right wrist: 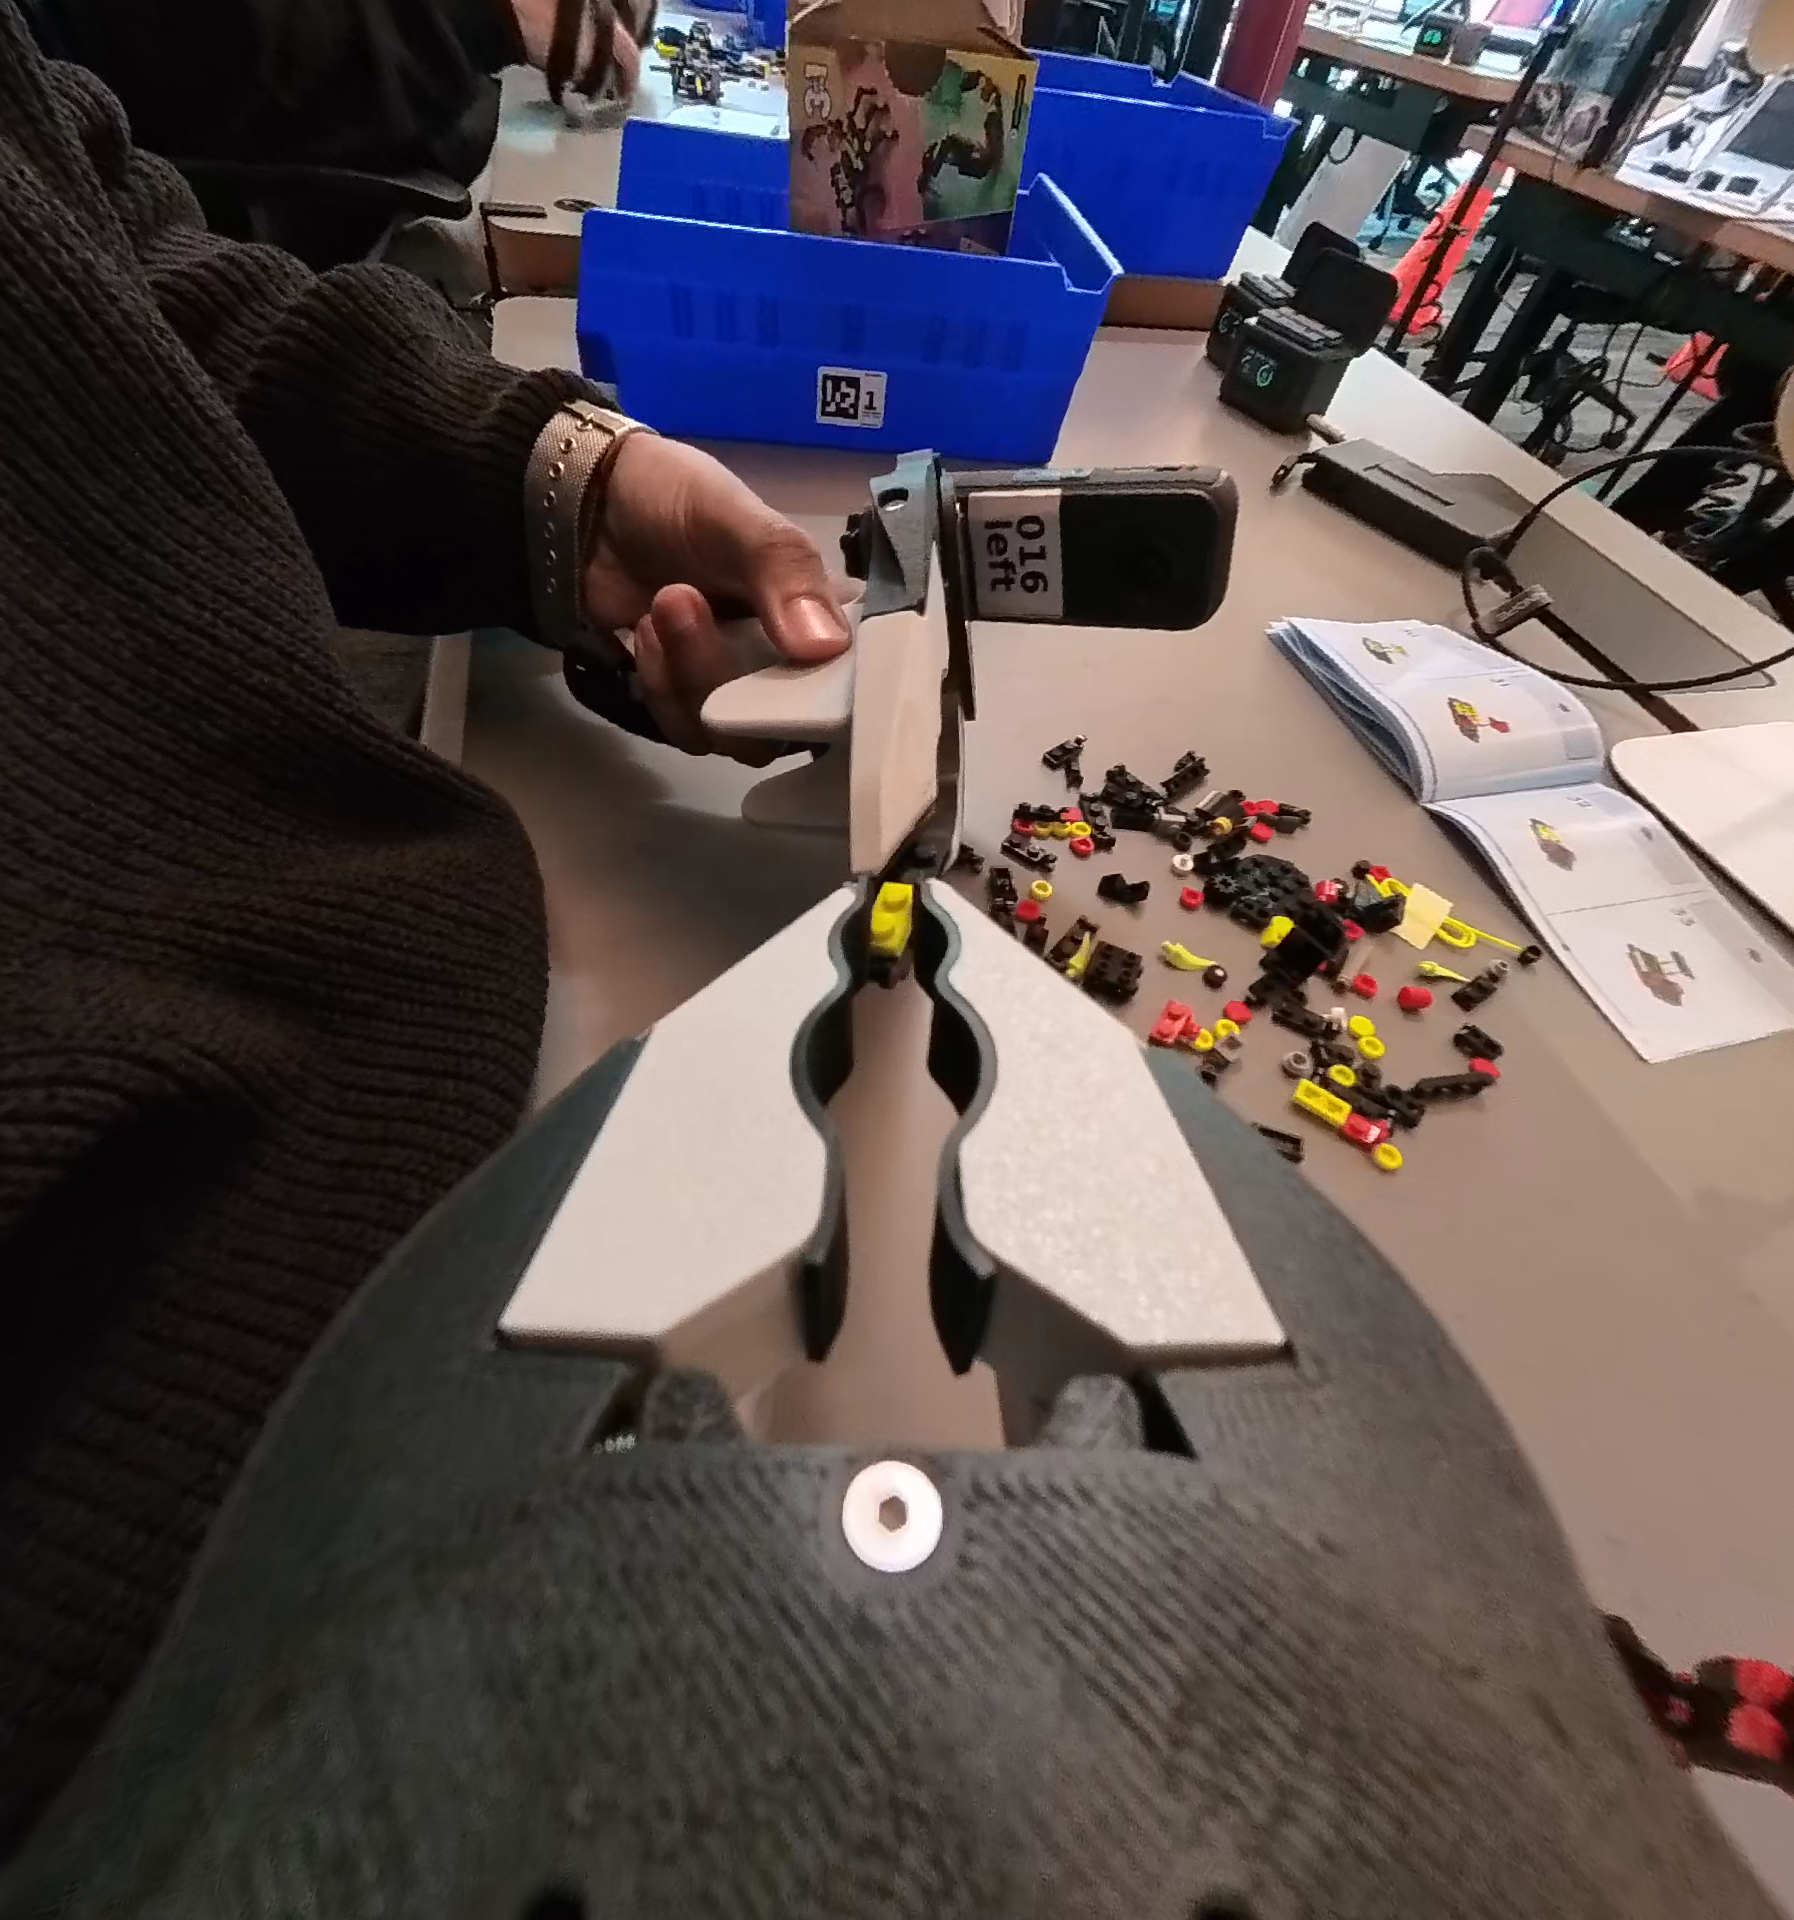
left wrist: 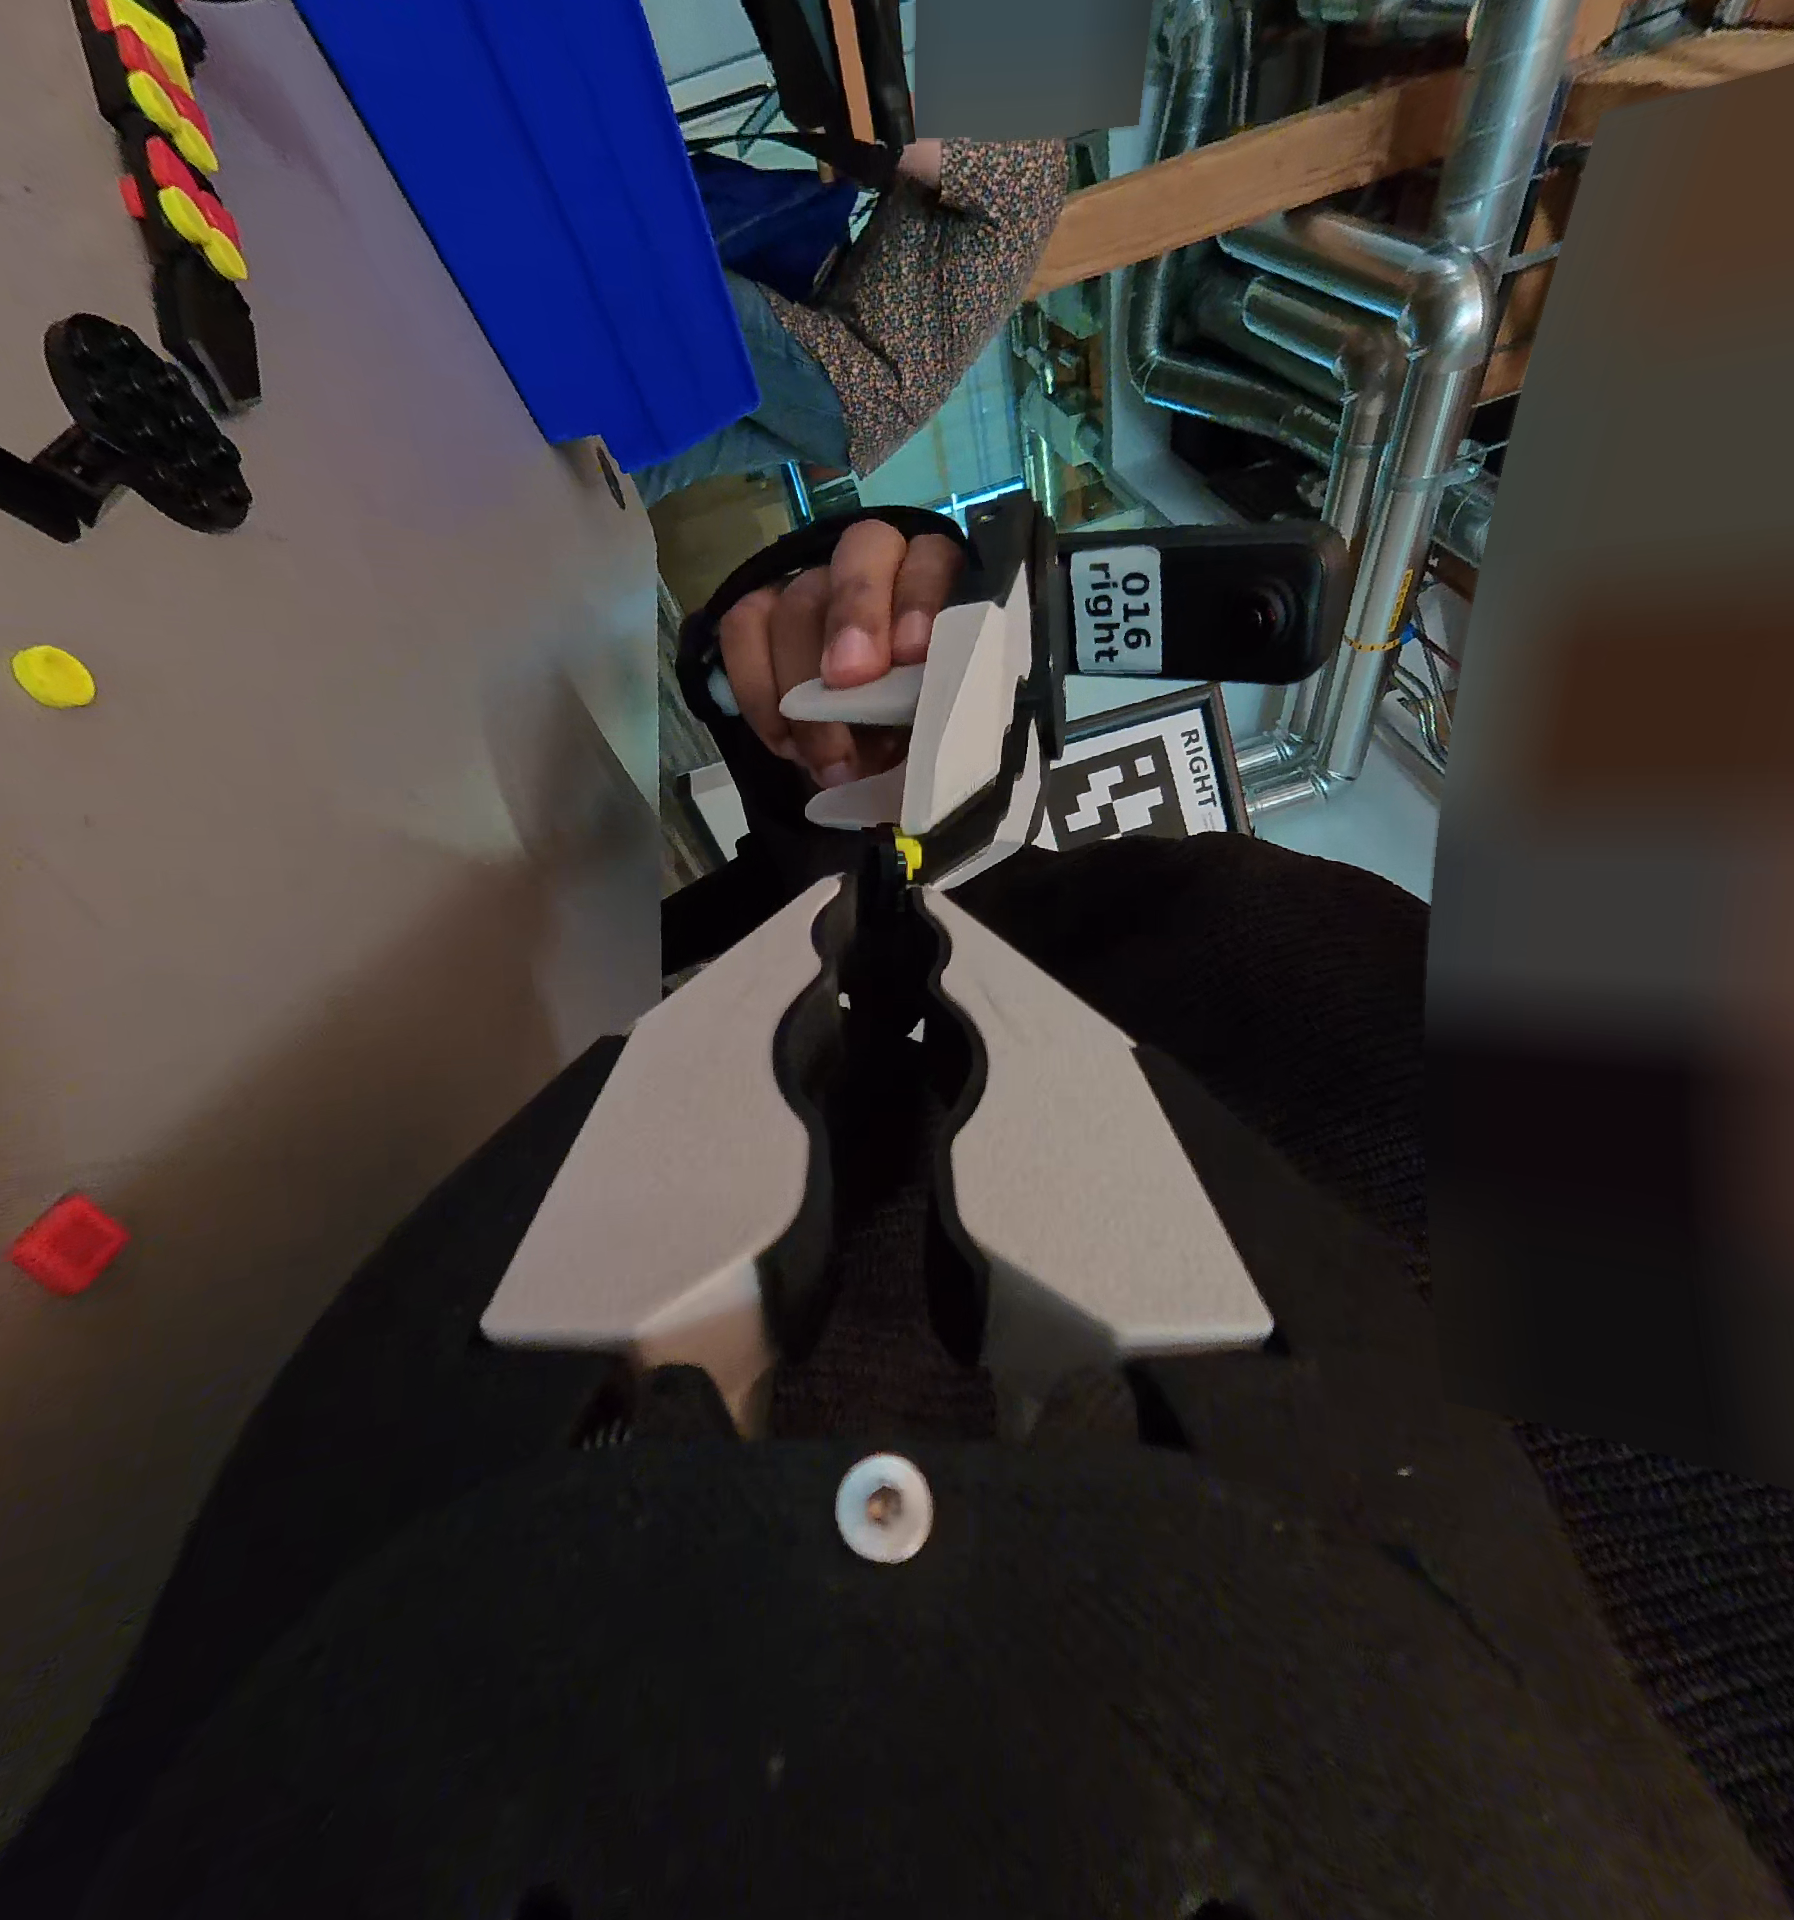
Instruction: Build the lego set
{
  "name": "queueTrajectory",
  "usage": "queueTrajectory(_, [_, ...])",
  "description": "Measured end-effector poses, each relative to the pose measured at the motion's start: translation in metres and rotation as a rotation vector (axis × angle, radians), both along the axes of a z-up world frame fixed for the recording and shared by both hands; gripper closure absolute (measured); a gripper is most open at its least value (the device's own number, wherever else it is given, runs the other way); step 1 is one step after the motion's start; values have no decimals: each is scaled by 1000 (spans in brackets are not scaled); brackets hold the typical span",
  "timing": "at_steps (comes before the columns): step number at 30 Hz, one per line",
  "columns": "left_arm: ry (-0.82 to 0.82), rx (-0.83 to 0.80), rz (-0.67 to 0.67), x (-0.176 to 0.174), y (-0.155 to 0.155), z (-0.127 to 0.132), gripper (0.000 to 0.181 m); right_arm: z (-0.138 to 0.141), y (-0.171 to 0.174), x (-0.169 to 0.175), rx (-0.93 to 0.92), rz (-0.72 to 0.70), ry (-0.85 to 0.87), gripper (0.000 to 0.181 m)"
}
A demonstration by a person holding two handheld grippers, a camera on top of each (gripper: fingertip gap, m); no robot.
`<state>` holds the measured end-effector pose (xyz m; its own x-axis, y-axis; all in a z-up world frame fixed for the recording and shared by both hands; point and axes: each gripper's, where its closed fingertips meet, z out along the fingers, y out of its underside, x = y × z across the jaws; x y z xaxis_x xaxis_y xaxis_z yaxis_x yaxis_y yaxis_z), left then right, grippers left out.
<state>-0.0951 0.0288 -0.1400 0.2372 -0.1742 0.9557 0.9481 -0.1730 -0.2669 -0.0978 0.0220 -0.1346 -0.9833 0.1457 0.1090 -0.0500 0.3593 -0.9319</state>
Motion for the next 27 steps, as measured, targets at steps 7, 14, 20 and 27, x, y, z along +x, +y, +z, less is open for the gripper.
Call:
queueTrajectory(7, [9, -14, -20, 4, 1, -1, 178, -1, 1, 3, 5, 27, -17, 176])
queueTrajectory(14, [20, -18, -40, 8, 2, -2, 178, -1, 2, 7, -4, 54, -35, 176])
queueTrajectory(20, [38, -29, -53, 11, 4, -2, 179, -1, 3, 10, -7, 77, -48, 176])
queueTrajectory(27, [17, 3, -50, 11, 4, 3, 178, 6, 3, 9, -64, 76, -50, 176])
